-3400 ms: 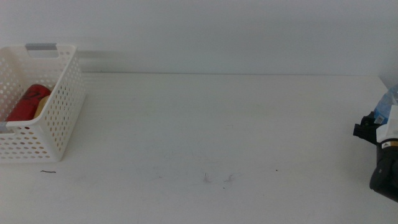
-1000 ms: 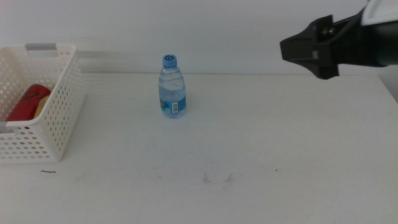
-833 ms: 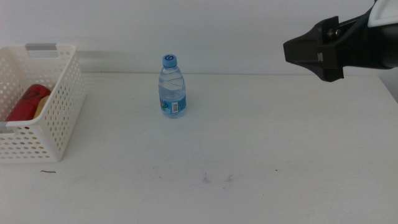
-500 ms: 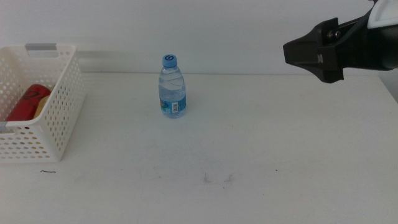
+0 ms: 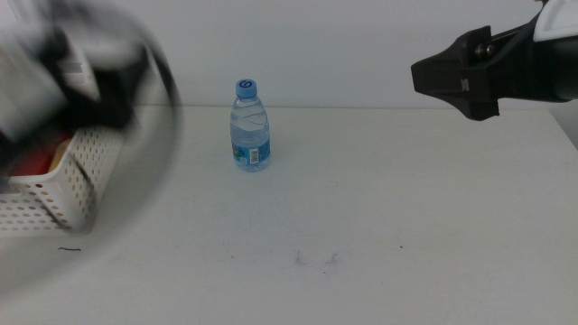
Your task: Use arms to grab the bottles and put them into the dustbin to the left of the table.
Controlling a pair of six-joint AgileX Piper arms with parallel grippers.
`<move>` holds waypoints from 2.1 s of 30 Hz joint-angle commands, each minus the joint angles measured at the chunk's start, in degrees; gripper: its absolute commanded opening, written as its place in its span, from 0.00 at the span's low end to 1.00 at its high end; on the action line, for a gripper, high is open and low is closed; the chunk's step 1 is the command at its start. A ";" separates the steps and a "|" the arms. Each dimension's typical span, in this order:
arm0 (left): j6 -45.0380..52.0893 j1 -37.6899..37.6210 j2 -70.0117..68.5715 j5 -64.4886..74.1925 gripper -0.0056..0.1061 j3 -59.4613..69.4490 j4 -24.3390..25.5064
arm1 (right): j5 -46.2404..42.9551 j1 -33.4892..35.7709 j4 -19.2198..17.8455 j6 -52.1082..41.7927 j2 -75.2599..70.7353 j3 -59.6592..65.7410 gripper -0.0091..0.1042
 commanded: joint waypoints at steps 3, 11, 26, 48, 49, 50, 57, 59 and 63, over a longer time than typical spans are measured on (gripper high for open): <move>-6.92 -3.24 3.31 -27.42 0.89 17.24 2.12 | -0.27 0.01 -0.15 -0.50 -0.31 0.18 0.86; -9.77 -3.22 13.95 -34.58 0.89 20.40 6.21 | -0.27 0.01 -0.15 -0.50 -0.31 0.18 0.86; -12.27 -3.12 34.85 -42.78 0.89 7.05 5.79 | -0.27 0.01 -0.15 -0.50 -0.31 0.18 0.86; -11.92 -1.59 74.83 -43.58 0.89 -26.01 4.23 | -0.27 0.01 -0.15 -0.50 -0.31 0.18 0.86; -11.92 -1.60 75.96 -43.57 0.89 -26.72 4.23 | -0.27 0.01 -0.15 -0.50 -0.31 0.18 0.86; -11.92 -1.56 76.99 -43.57 0.89 -27.64 4.23 | -0.27 0.01 -0.15 -0.50 -0.31 0.18 0.86; -9.69 -1.56 79.56 -43.10 0.79 -31.59 2.64 | -0.27 0.01 -0.15 -0.50 -0.31 0.18 0.86; -9.25 -1.56 77.96 -40.88 0.67 -31.49 2.12 | -0.27 0.01 -0.15 -0.50 -0.31 0.18 0.86; -8.85 -1.47 72.09 -29.32 0.43 -30.03 1.02 | -0.27 0.01 -0.15 -0.50 -0.31 0.18 0.86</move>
